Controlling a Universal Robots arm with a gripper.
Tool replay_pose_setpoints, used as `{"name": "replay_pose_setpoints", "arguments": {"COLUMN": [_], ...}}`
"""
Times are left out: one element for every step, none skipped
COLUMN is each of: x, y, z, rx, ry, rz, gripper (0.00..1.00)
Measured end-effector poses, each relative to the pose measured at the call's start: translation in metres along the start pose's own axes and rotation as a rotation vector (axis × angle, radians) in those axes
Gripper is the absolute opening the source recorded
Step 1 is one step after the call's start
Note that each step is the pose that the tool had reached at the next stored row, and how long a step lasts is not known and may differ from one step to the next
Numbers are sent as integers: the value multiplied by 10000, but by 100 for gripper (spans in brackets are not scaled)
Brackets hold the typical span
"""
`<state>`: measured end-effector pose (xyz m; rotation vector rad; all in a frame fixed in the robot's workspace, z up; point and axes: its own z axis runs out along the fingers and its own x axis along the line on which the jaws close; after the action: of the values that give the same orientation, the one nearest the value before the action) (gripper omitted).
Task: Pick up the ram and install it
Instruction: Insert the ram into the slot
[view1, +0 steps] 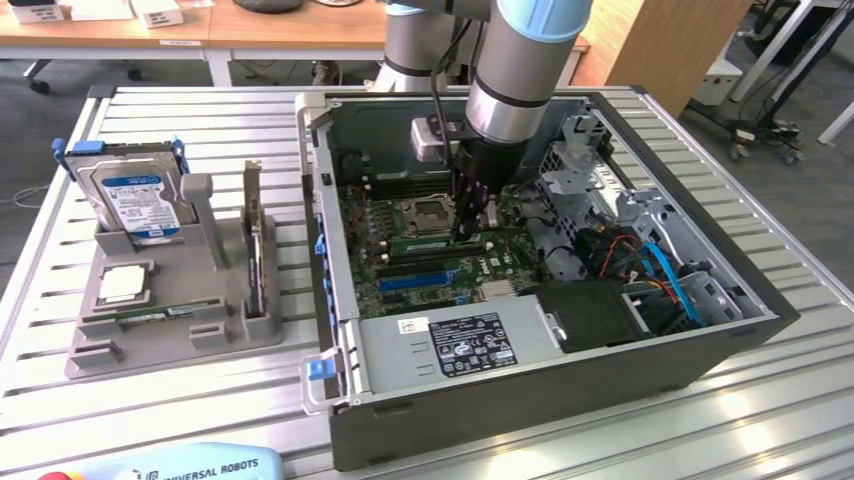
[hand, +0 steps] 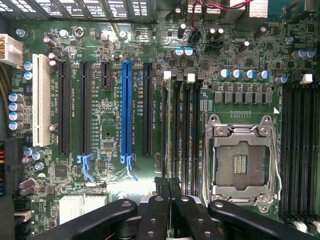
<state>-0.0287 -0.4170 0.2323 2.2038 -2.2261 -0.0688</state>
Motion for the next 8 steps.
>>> {"name": "replay_pose_setpoints", "arguments": {"x": [0, 0, 1, 1, 1, 1, 0, 1], "y": [0, 0, 0, 0, 0, 0, -1, -1], "z": [4, 6, 6, 6, 6, 8, 14, 15], "rx": [0, 0, -2, -1, -1, -1, 0, 0], "ry": [0, 3, 5, 5, 5, 4, 0, 2], "rz": [0, 0, 0, 0, 0, 0, 0, 0], "gripper": [11, 11, 11, 11, 11, 11, 11, 11]}}
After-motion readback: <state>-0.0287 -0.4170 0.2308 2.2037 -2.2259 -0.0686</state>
